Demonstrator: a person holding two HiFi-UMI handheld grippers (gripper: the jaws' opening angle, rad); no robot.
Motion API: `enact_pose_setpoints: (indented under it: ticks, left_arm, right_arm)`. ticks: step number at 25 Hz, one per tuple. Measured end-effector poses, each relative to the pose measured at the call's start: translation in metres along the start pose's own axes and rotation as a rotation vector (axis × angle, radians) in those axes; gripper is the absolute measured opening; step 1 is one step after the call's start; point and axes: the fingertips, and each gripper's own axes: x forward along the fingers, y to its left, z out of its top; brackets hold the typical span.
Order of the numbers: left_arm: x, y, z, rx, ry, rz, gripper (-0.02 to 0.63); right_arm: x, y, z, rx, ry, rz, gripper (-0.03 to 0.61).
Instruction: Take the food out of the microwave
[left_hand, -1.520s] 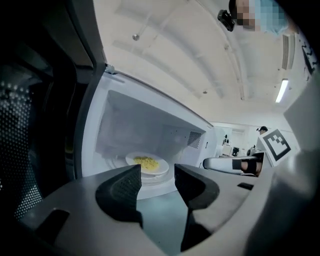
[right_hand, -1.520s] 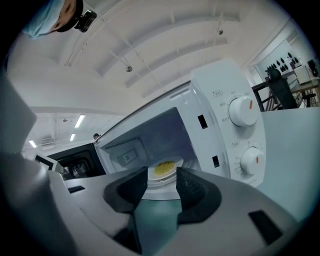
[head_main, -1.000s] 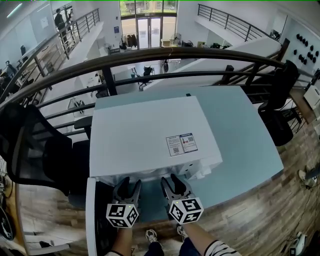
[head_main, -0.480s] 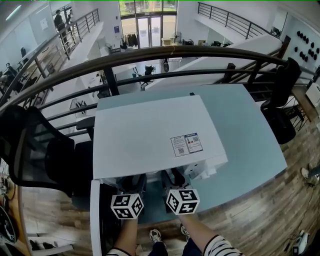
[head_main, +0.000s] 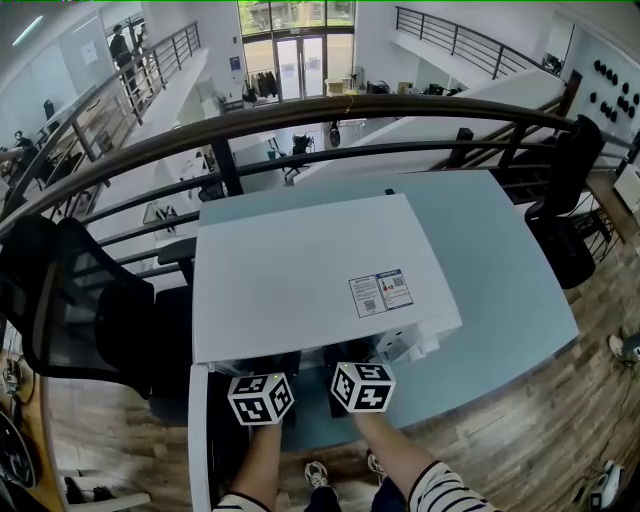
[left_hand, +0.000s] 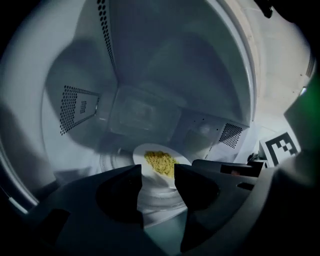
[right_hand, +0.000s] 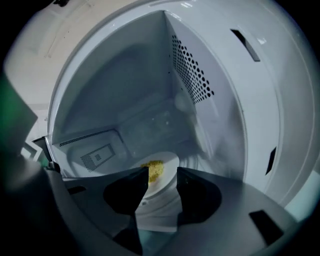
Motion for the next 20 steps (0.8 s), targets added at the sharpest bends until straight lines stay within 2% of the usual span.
enact_pose_setpoints:
  ticks: [7,13,20]
  left_arm:
    - [0.008,0.003,-0.007,-0.051,0.052,0.008,0.204]
    - [0.011,-0.002,-0.009,-0.053,0.075,-0.011,0.216]
    - [0.009,-0.003,-0.008,-0.067,0.06,-0.032,0.216]
  right_arm:
    - [0.008,-0.001,-0.004,-0.043,0.055,-0.014,0.178]
    - [0.011,0.007,-0.009,-0.096,0.099,0.013,0.178]
    - [0.007,0.009,-0.01,-0.042,0.081,0.054,0.178]
